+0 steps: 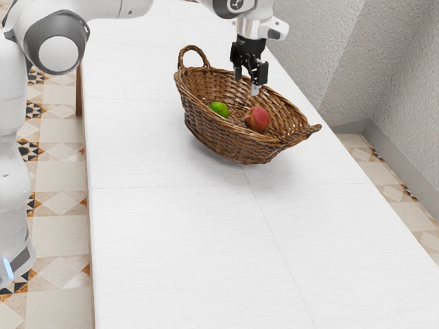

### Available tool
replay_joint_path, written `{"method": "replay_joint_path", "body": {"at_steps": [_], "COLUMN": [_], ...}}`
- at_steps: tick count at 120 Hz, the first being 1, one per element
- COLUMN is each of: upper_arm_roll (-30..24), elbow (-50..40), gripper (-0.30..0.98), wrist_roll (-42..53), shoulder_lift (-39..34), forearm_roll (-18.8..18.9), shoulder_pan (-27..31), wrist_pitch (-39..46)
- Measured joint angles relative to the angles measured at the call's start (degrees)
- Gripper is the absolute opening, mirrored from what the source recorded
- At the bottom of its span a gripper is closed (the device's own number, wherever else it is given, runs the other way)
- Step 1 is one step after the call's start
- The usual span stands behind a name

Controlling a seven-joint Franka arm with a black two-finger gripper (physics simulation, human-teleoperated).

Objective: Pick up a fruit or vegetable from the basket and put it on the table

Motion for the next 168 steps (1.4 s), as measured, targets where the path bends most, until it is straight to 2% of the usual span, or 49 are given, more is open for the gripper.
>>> {"method": "replay_joint_path", "body": {"at_steps": [18, 37, 64, 67, 72, 80, 92, 103, 118, 127, 133, 152, 168], "upper_arm_roll": [-0.1, -0.1, -0.3, -0.9, -1.5, -2.0, -1.1, 3.0, 9.3, 10.7, 10.9, 10.9, 10.9], "elbow": [1.9, 4.2, 4.9, 5.0, 5.0, 4.7, 3.7, 0.6, -2.2, -2.1, -1.9, -0.9, -0.3], "gripper": [0.69, 0.69, 0.69, 0.69, 0.69, 0.69, 0.69, 0.68, 0.68, 0.69, 0.69, 0.69, 0.69], "wrist_roll": [-0.2, -0.3, -0.4, -0.3, -0.1, 0.8, 3.1, 5.3, 8.1, 9.6, 10.6, 13.1, 15.1], "shoulder_lift": [-0.7, -0.8, -1.3, -1.9, -3.1, -3.8, -3.9, -3.3, -3.3, -2.1, -1.1, -0.1, -0.1], "forearm_roll": [0.7, 5.9, 7.6, 8.7, 11.0, 11.8, 11.1, 9.9, 7.9, 7.2, 6.6, 5.7, 5.5], "shoulder_pan": [-0.5, -0.6, -0.1, -0.1, -1.9, -6.2, -12.1, -15.2, -9.8, -3.6, -1.4, -5.4, -5.8], "wrist_pitch": [0.0, 0.0, -0.4, -0.7, -1.4, -3.3, -5.7, -7.1, -6.3, -5.8, -5.5, -5.0, -4.8]}}
